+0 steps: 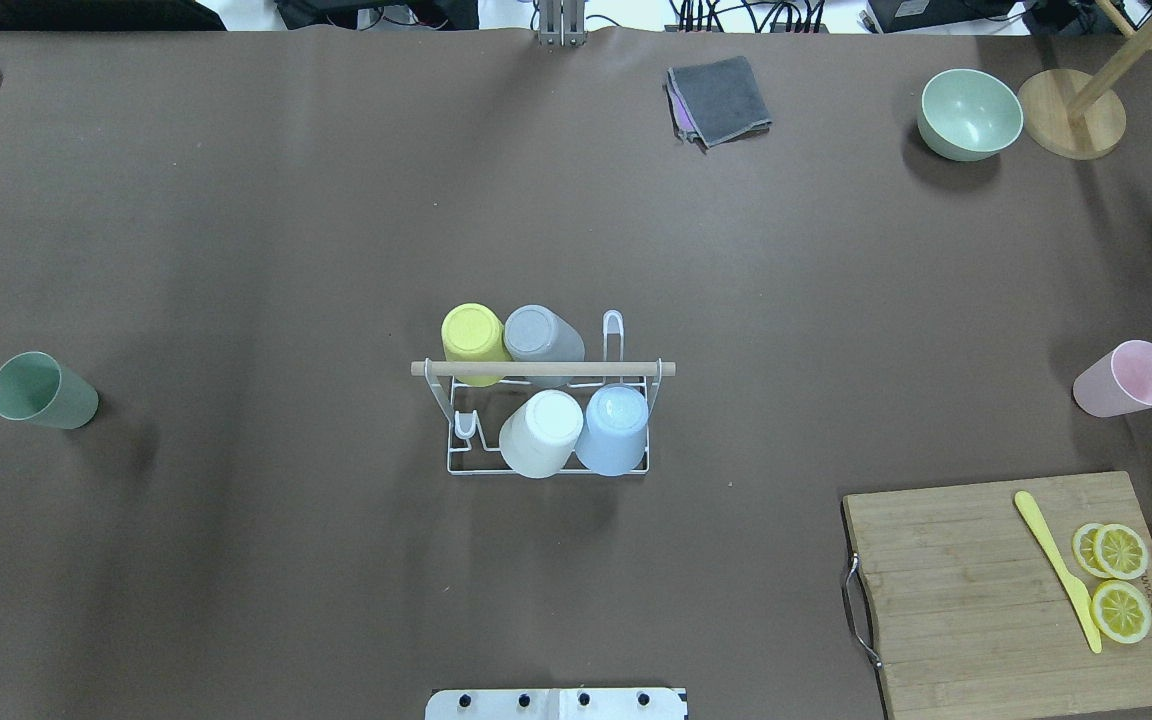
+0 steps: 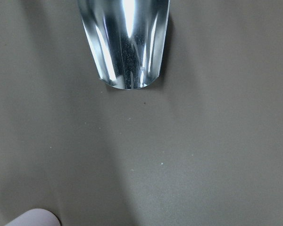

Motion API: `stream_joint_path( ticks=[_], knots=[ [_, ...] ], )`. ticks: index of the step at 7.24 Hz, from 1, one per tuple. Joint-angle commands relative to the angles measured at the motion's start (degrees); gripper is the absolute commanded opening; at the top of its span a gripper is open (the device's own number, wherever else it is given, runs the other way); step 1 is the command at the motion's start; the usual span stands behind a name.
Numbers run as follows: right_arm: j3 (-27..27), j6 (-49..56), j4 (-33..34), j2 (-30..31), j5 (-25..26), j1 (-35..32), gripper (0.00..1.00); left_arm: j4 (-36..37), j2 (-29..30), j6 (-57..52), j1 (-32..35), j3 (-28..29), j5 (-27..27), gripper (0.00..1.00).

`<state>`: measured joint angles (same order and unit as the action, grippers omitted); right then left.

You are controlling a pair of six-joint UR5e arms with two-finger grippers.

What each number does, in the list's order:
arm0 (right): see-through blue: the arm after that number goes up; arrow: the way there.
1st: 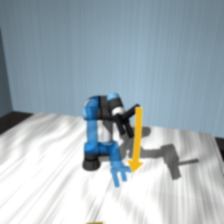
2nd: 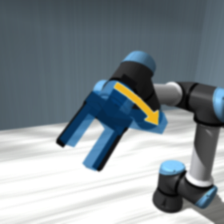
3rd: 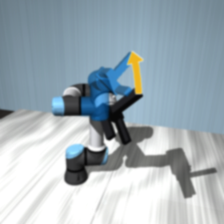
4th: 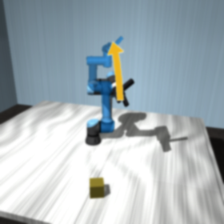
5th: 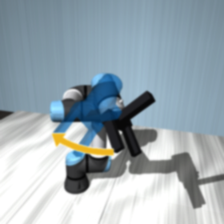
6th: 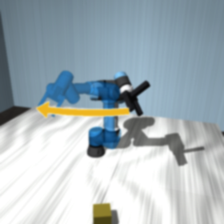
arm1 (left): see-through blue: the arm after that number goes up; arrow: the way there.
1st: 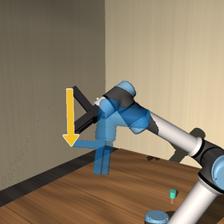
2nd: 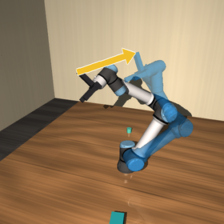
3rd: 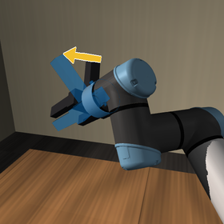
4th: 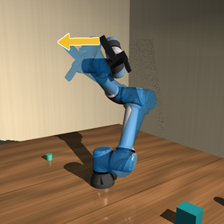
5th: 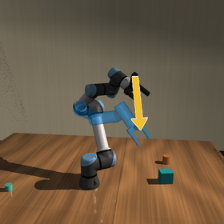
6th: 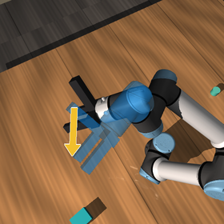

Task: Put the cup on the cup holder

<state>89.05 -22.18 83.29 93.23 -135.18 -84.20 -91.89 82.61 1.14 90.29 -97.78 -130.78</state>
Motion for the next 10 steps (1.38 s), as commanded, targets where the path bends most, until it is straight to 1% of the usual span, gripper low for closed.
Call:
stream_joint_path(
  ticks=[1,6,9,10],
  knots=[
    [-0.02,0.12,0.12,-0.15,0.0,0.0,1.0,-0.83,-0.87,-0.09,-0.03,0.04,0.0,0.98],
    [0.07,-0.4,0.29,-0.5,-0.53,0.0,1.0,-0.84,-0.79,0.0,-0.03,-0.31,0.0,0.98],
    [-1.85,-0.67,5.81,-5.14,-0.7,0.88,1.0,-0.84,-0.88,0.0,-0.03,-0.31,0.0,0.98],
    [-3.08,-0.67,6.87,-6.81,-2.27,1.75,1.0,-0.84,-0.88,0.0,-0.03,-0.31,0.0,0.98]
  ],
)
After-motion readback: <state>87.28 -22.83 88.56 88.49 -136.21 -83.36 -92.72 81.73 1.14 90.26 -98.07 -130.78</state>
